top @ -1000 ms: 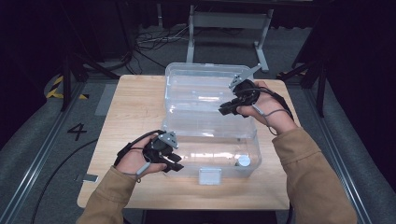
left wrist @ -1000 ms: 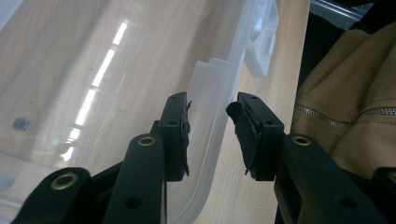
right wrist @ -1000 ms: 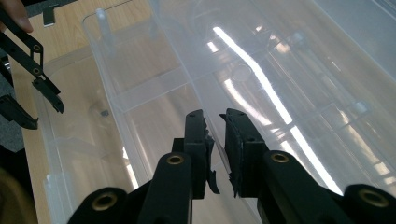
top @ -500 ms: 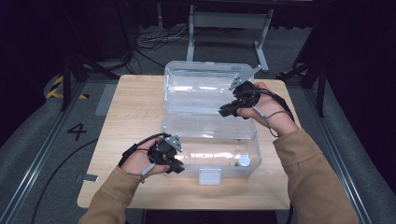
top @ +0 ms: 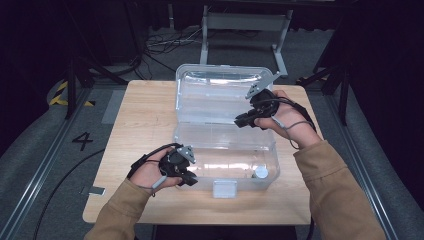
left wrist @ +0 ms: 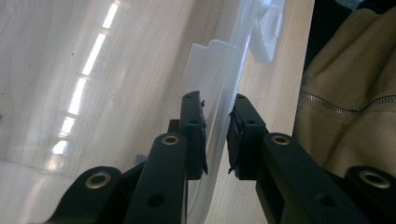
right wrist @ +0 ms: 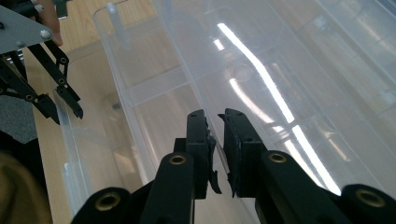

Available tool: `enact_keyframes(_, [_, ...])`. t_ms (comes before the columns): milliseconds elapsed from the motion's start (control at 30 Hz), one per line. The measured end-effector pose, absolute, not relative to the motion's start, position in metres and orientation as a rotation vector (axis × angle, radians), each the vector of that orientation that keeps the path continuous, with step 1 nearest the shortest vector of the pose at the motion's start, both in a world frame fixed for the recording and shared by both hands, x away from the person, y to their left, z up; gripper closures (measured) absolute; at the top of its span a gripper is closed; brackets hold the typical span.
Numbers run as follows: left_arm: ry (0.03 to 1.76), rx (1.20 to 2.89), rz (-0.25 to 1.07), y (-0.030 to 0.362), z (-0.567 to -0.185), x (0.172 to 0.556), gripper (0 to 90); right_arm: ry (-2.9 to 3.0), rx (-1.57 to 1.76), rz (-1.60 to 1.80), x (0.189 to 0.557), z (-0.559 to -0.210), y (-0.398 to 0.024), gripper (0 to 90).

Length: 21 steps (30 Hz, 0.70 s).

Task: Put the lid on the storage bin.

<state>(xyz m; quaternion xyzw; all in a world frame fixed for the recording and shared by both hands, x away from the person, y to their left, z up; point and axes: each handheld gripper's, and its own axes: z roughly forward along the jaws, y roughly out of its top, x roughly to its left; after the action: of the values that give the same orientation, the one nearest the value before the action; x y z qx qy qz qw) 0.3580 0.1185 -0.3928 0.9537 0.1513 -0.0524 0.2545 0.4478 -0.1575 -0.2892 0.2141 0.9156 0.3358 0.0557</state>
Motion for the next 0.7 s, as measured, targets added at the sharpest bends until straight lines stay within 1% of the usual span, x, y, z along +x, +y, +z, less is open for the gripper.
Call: enact_keyframes(700, [0.424, 2.581, -0.144, 0.119, -0.394, 0.358, 77.9, 2.786, 0.612, 1.019, 0.437, -0.290, -0.158, 81.5])
